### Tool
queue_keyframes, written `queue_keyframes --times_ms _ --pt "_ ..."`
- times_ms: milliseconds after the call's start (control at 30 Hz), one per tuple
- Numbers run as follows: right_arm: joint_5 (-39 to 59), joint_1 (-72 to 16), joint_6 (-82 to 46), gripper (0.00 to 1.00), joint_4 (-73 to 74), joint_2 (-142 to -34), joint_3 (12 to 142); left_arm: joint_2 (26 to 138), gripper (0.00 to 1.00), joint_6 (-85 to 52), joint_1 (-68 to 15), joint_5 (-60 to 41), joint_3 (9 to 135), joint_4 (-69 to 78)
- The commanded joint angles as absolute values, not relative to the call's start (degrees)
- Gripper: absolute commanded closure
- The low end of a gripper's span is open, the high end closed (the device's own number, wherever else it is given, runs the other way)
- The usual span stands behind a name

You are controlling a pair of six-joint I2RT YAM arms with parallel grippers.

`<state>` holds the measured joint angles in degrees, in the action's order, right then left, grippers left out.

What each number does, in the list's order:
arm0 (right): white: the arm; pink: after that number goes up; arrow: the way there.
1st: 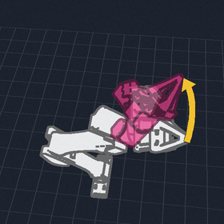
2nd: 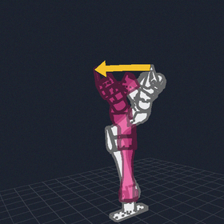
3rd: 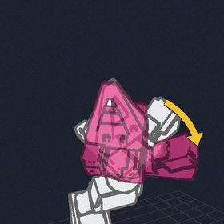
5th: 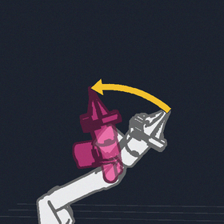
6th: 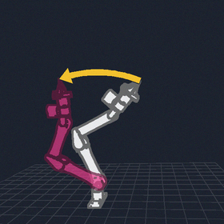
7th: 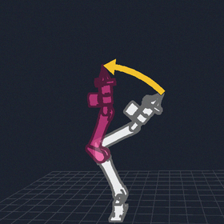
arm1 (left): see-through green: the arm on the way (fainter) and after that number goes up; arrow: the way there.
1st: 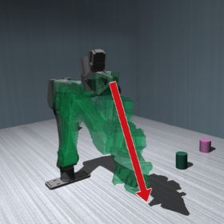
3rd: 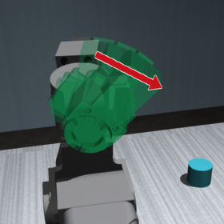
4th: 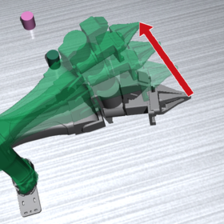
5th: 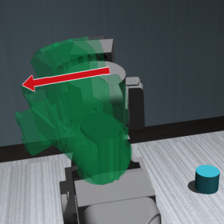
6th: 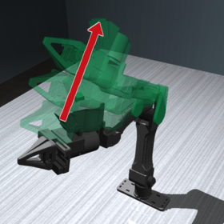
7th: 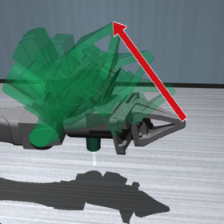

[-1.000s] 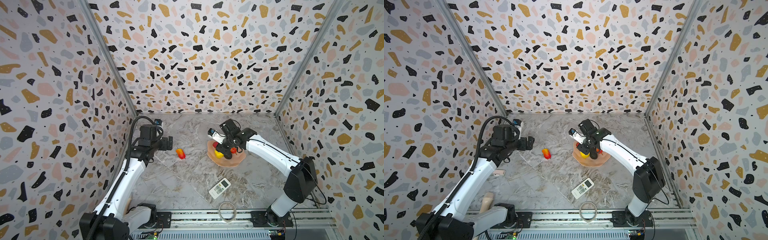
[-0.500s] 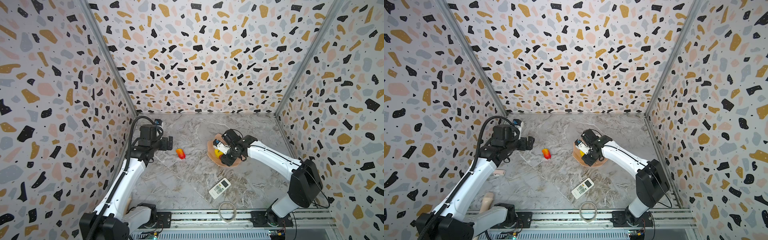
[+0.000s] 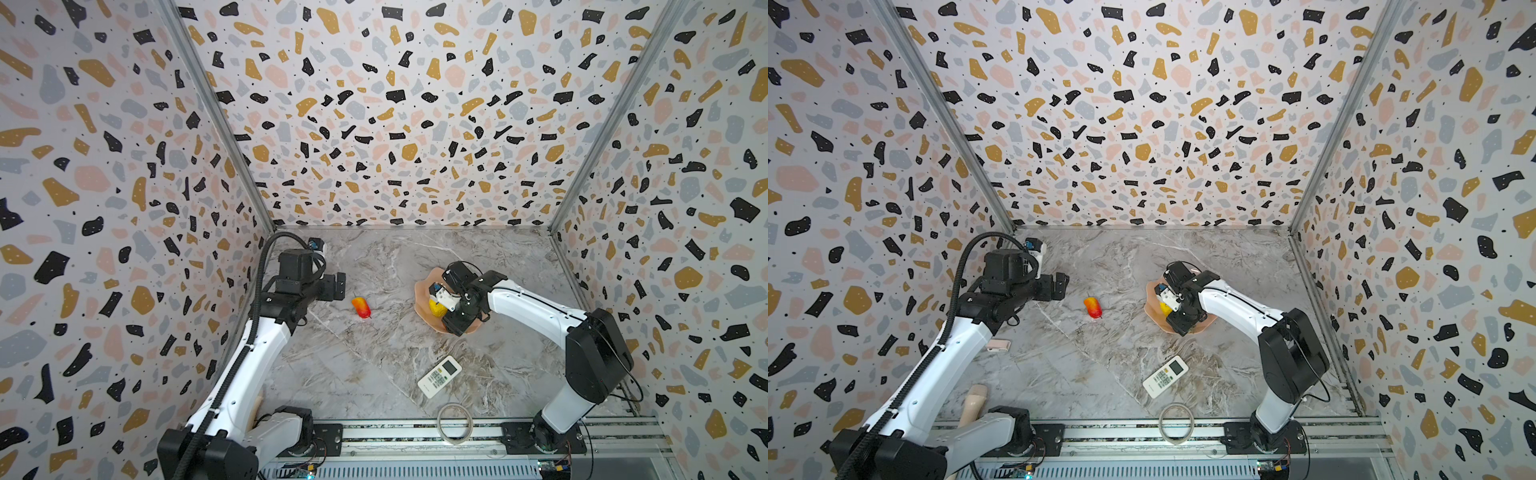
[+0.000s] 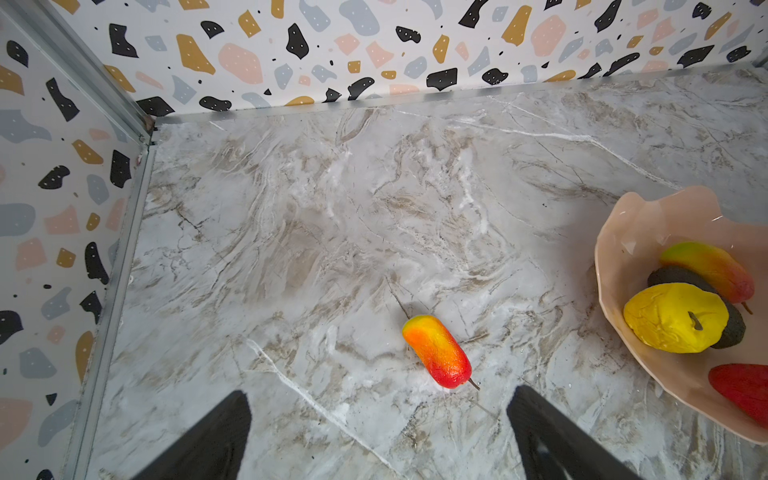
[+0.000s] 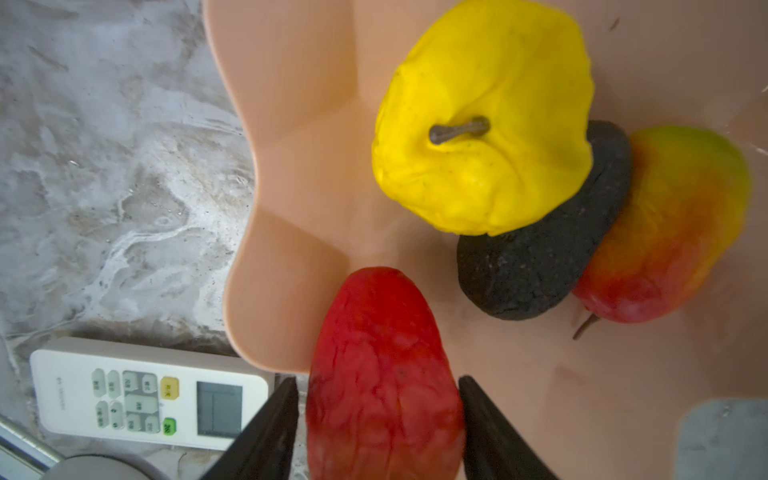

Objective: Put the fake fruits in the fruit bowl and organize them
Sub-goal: 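Carry the strawberry into the bowl and open the right gripper, then reach the right gripper to the remaining mango and grasp it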

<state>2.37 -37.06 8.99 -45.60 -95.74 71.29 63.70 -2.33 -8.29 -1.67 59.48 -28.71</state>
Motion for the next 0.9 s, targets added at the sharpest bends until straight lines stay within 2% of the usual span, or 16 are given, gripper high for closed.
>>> queue_keyframes --times_ms 0,333,600,867 --pt "1.76 -36.57 8.31 0.34 -46.20 -95.09 71.18 62.84 0.00 -2.21 -7.91 -2.38 58.70 -27.52" --pt "-0.20 -36.47 7.93 0.20 -47.17 -93.22 73.18 63.28 0.00 -2.25 -7.91 -2.46 58.85 -27.60" --pt "-2.09 -41.44 7.73 0.00 -48.08 -90.76 82.09 63.46 0.01 -2.27 -7.91 -2.37 59.06 -27.69" --pt "-0.13 -48.98 7.27 0.01 -38.86 -102.74 94.48 63.29 0.00 -2.23 -7.91 -2.11 58.90 -27.69"
